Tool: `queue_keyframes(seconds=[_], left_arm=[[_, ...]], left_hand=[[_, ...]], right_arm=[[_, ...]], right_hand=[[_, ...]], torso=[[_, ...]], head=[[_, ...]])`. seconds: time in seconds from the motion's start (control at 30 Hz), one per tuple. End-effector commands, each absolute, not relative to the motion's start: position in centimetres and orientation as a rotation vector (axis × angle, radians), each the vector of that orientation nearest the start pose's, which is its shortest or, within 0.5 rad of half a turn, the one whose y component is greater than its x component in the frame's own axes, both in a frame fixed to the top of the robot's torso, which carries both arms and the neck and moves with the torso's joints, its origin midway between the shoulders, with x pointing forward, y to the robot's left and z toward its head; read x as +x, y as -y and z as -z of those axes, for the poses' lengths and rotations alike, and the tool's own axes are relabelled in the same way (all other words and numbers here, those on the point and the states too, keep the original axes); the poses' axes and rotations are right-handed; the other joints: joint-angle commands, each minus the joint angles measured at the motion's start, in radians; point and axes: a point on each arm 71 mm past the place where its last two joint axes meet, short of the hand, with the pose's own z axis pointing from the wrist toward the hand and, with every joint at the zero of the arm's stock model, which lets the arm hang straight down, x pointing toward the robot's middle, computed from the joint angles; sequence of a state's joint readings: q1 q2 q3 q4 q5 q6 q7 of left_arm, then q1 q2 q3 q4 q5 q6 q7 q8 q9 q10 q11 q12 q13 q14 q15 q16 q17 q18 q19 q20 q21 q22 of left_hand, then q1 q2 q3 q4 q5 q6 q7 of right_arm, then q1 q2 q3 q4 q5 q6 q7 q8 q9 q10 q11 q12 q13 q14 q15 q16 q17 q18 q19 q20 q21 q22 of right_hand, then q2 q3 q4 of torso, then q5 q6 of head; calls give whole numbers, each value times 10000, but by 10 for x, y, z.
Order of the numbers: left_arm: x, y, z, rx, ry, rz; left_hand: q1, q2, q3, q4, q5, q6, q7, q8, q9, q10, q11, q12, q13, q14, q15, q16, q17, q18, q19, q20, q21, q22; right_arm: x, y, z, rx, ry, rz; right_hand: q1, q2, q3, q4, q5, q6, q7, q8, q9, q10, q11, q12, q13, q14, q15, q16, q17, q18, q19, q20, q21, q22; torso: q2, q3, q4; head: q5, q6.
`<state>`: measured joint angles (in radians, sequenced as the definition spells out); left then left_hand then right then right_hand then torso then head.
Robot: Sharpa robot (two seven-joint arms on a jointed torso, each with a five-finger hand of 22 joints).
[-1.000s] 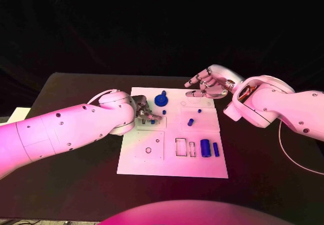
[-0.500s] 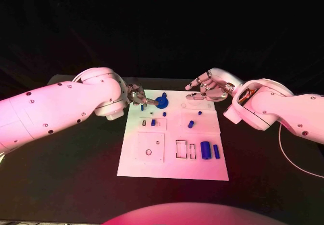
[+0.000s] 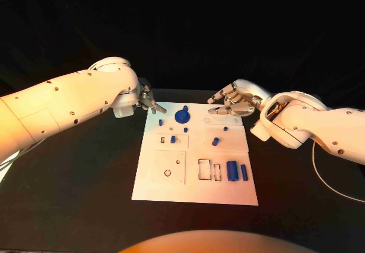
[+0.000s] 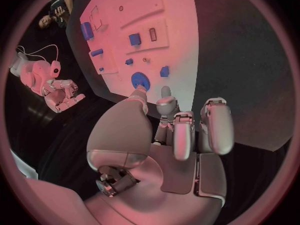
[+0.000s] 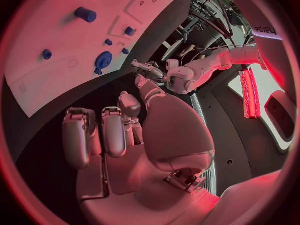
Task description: Assemble the parts on the task board
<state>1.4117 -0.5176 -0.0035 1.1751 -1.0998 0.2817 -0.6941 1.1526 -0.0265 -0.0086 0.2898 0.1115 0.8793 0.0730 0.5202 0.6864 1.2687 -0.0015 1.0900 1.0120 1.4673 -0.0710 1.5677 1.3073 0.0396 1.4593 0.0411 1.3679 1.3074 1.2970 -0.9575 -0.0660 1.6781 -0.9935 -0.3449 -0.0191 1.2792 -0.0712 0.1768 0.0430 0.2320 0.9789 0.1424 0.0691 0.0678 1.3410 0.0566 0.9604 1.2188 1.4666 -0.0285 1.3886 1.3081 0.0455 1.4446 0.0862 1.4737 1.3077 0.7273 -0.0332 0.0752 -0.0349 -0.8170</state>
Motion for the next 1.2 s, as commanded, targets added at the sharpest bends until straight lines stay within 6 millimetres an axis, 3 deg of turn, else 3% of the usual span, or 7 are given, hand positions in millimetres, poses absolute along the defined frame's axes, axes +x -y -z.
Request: queue_keyframes(seconds=[0.03, 0.27, 0.47, 0.8, 1.2], left_arm=[[571, -159, 131, -520, -22930, 1348], [578, -159, 139, -440, -23237, 1248], [582, -159, 145, -789, -23257, 1603], [583, -152, 152, -793, -23378, 1757], [583, -147, 155, -625, -23379, 1707]], left_hand=[[-47, 83, -113, 14, 10, 132, -30, -54, -63, 84, -7, 81, 54, 1035, 79, 31, 2635, 166, 41, 54, 83, 689], [-375, 331, -460, 32, -21, 412, -103, -35, -173, 173, -63, 193, 130, 1035, 36, 31, 2635, 145, 100, 25, 161, 790], [-750, 532, -820, 41, -25, 606, -172, 15, -226, 276, -119, 318, 234, 1035, -13, 31, 2635, 111, 174, -19, 274, 923], [-699, 598, -920, 0, -25, 689, -210, 62, -222, 325, -154, 376, 285, 1035, -38, 31, 2635, 97, 208, -44, 328, 985], [-290, 640, -990, -47, -10, 718, -239, 101, -213, 339, -183, 384, 279, 1035, -66, 31, 2635, 93, 216, -75, 334, 1010]], right_arm=[[467, 211, 139, 1932, -16765, -9544], [467, 210, 139, 1924, -16771, -9565], [467, 210, 140, 1910, -16775, -9584], [468, 209, 140, 1906, -16798, -9595], [468, 208, 141, 1896, -16831, -9609]], right_hand=[[-50, 71, -19, 18, -13, 21, 21, -19, 6, -70, -30, -64, -17, 553, 67, -47, 387, 62, -37, -2, -49, 378], [-47, 83, -19, 22, -2, 20, 21, -18, 6, -66, -31, -52, -13, 553, 67, -47, 389, 62, -36, -1, -49, 380], [-45, 90, -18, 24, 5, 20, 22, -18, 6, -71, -31, -61, -20, 553, 67, -46, 392, 61, -34, -1, -48, 384], [-35, 102, -16, 24, 23, 21, 21, -16, 7, -70, -32, -56, -20, 552, 67, -51, 388, 60, -33, -1, -49, 385], [-35, 102, -16, 24, 23, 21, 21, -16, 7, -70, -32, -56, -20, 552, 67, -51, 388, 60, -33, -1, -49, 385]], torso=[[46, -33, -30], [49, -37, -22], [39, -30, -32], [46, -28, -31], [42, -19, -31]], head=[[5, 19], [-70, 1], [-35, -22], [53, -20], [33, -29]])
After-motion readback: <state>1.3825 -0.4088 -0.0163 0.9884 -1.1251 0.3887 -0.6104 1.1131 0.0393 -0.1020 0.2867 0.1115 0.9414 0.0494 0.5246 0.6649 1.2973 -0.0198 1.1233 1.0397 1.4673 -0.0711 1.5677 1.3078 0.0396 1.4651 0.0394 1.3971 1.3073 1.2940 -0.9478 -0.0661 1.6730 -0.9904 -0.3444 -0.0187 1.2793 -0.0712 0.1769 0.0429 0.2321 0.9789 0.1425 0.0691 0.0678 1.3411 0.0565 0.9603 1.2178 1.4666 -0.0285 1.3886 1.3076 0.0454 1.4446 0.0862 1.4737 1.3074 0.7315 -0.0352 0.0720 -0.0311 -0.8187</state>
